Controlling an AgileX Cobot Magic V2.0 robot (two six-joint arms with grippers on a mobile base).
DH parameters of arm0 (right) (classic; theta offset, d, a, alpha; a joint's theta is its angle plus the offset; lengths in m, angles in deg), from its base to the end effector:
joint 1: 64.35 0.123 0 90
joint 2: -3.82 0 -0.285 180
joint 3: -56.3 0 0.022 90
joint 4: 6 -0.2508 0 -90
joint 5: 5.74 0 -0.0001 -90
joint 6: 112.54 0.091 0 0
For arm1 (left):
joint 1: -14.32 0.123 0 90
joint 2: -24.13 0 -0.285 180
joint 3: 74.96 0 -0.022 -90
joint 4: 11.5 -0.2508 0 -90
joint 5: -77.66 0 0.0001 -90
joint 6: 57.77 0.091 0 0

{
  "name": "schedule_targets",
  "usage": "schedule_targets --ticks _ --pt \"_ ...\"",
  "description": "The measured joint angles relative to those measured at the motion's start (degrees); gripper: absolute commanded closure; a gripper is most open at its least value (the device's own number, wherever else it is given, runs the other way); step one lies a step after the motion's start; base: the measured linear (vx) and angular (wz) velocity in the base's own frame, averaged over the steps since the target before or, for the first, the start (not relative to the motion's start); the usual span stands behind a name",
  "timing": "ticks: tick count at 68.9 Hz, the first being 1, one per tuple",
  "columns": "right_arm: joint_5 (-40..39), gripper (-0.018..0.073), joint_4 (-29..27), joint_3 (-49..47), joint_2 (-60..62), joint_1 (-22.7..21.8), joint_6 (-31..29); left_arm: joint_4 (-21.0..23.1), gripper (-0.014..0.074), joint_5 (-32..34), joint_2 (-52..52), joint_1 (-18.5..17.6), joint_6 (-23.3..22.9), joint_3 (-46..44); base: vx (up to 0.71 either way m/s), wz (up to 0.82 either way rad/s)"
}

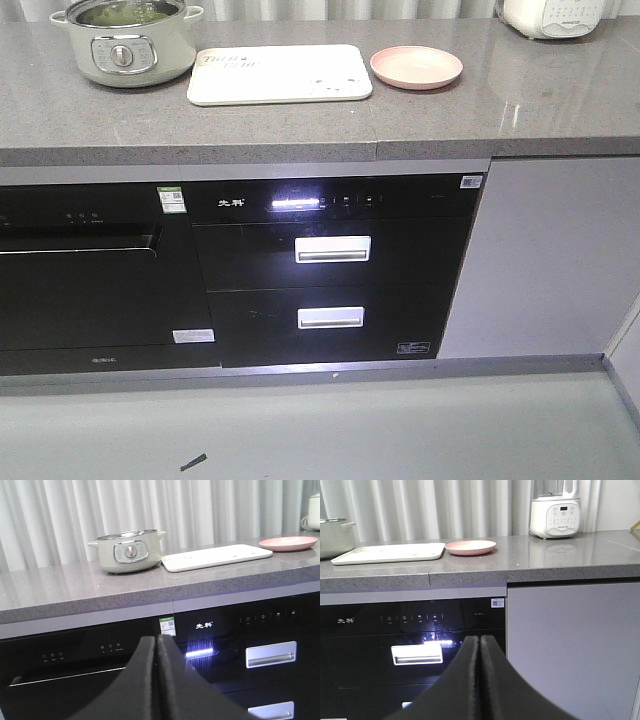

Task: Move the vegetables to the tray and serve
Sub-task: 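Continue driving closer to the counter, approaching the pot and tray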

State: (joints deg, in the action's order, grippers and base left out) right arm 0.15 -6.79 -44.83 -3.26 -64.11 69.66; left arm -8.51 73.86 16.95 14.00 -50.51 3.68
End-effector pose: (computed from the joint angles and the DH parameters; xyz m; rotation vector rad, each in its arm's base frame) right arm 0.0567 0.0004 0.1948 0.0373 1.6026 0.0448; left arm 0.0568 -0.0006 0.1994 0.0655 1.5629 0.0517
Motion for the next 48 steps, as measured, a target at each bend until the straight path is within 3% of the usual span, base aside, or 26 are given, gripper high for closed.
schedule_targets --ticks 48 --pt "0.0 0.0563 0.0 0.0 0.0 0.0 0.0 0.0 0.0603 0.0 0.0 0.0 0.0 0.0 0.06 -0.01"
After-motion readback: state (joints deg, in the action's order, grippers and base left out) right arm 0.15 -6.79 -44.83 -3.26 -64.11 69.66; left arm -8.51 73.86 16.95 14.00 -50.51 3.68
